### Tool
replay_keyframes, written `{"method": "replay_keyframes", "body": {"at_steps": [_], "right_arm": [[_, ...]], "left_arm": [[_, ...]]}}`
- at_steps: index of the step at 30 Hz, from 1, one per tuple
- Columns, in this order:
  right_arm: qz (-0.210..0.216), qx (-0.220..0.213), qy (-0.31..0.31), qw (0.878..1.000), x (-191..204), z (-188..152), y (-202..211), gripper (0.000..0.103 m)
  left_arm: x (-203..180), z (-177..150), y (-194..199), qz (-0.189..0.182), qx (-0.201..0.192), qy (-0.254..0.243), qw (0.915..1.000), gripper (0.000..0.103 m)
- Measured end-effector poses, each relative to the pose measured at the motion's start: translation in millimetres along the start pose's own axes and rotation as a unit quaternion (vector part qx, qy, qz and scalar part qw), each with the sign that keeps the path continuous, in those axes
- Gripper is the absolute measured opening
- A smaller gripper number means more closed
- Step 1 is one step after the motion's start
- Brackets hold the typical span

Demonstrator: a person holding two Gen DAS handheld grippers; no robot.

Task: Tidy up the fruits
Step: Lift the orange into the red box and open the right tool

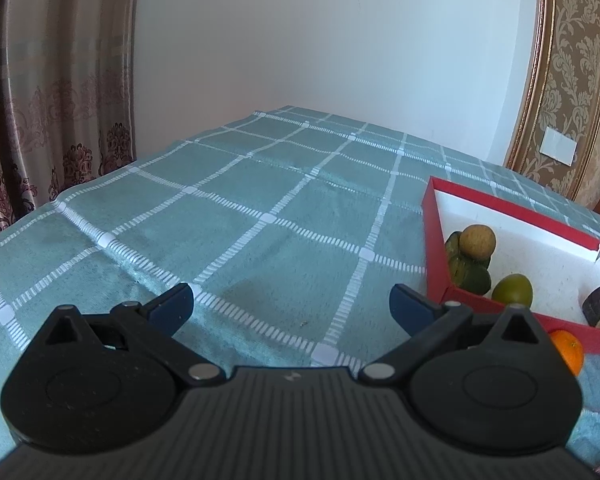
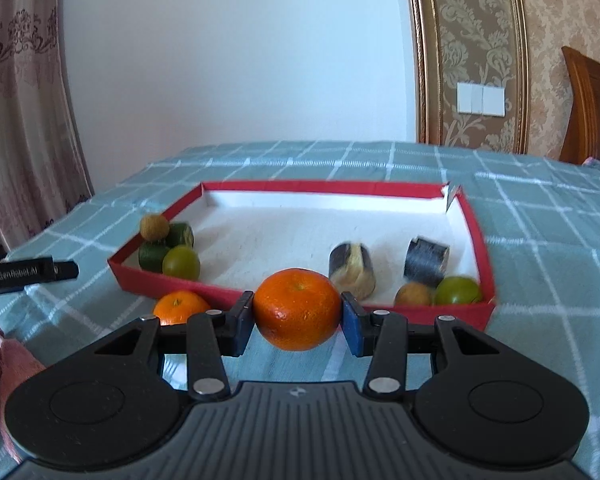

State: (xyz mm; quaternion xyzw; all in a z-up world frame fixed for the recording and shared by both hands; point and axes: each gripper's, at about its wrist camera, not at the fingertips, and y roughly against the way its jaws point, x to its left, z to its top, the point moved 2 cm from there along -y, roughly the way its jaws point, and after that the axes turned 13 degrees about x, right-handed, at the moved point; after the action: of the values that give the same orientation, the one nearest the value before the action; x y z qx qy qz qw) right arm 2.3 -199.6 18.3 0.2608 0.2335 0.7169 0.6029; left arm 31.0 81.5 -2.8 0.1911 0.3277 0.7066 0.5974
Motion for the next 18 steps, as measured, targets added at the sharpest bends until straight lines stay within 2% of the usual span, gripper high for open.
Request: {"method": "replay_keyframes", "body": {"at_steps": [6,18], "right_arm": [[-0.029,-0.025,0.011,0.999,-5.7,14.8,4.1,0.044],[-0.057,-0.028,0.007,0.998,-8.7,42.0,-11.1,0.044]], "left_arm": [[-0.7,-0.1,-1.0,0.002,0.002,-0.001,1.0000,0.103],[-3.1,0.5,-4.2,0.007,0.011,-0.008,0.9999,0.103]]}}
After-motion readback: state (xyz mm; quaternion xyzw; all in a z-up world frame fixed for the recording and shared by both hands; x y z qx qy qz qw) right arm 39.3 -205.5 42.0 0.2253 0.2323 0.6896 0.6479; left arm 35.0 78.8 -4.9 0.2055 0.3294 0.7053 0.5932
